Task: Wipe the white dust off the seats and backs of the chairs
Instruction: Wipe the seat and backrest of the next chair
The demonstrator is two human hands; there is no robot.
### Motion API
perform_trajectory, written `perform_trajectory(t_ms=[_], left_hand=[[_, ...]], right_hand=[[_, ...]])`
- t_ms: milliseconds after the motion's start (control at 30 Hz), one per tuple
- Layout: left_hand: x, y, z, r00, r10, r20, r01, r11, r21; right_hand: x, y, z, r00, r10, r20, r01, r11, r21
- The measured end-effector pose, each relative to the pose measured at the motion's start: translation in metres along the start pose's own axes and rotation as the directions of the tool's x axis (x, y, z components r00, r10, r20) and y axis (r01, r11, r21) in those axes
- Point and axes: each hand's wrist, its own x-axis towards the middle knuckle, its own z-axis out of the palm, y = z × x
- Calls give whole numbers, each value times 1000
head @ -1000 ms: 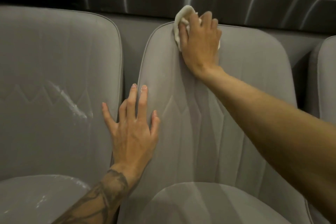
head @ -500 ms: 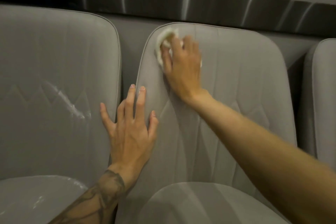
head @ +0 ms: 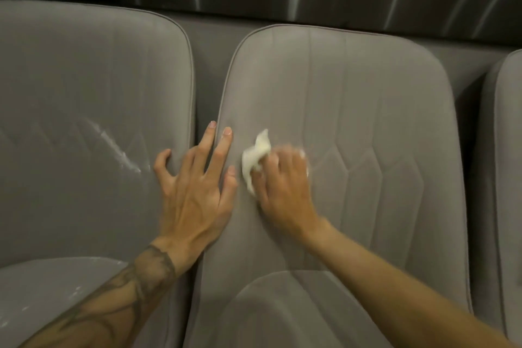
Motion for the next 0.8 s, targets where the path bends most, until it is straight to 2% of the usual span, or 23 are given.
perform_trajectory(t_ms=[33,100,133,167,200,267,300,333,400,467,500,533,567,633,667,700,733,800], left_hand=[[-1,0,0,1000,-3,-1,3,1000,-6],[-2,1,0,1000,-8,3,8,1000,-15],[-2,1,0,1000,-8,3,8,1000,-17],[-2,1,1,1000,-8,-2,8,1000,-18],[-2,0,1,1000,-7,-7,7,1000,-22],[-2,1,2,1000,-10,-9,10,999,-31],[-2,1,2,1000,-10,-7,10,999,-32],[-3,2,2,1000,-11,-8,10,999,-31],[-3,1,2,1000,-14,-12,14,1000,-22],[-3,1,2,1000,-16,-7,15,1000,-24],[-3,1,2,1000,-14,-4,14,1000,-27],[-4,1,3,1000,-13,-5,13,999,-29],[-3,1,3,1000,-15,-6,15,999,-28],[-3,1,3,1000,-22,-4,22,999,-24],[-3,1,3,1000,-23,-2,23,1000,-21],[-4,1,3,1000,-23,0,23,1000,-19],[-4,1,3,1000,-22,2,22,1000,-19],[-4,1,2,1000,-24,10,24,1000,-20]], right_hand=[[-31,-5,0,988,-122,95,118,992,43],[-68,-1,-2,908,-346,236,335,938,86],[-69,6,-3,887,-386,255,377,922,85],[-61,13,-3,905,-357,233,353,934,60],[-48,17,-2,948,-266,177,267,964,20],[-24,15,1,1000,-19,15,19,999,-38],[-23,9,4,999,33,-22,-34,999,-29],[-34,4,9,1000,8,-8,-8,1000,-10],[-74,-6,15,970,-219,107,214,975,53],[-103,-4,8,837,-474,273,465,879,100],[-103,3,4,771,-540,338,541,835,102],[-95,6,1,754,-558,347,565,820,90],[-85,7,1,802,-509,314,513,855,75],[-61,3,2,967,-195,162,193,981,28],[-55,-4,3,996,-41,82,39,999,24],[-59,-13,6,998,33,49,-34,999,33],[-71,-22,10,997,16,71,-19,999,44],[-101,-28,10,970,-171,171,156,983,100]])
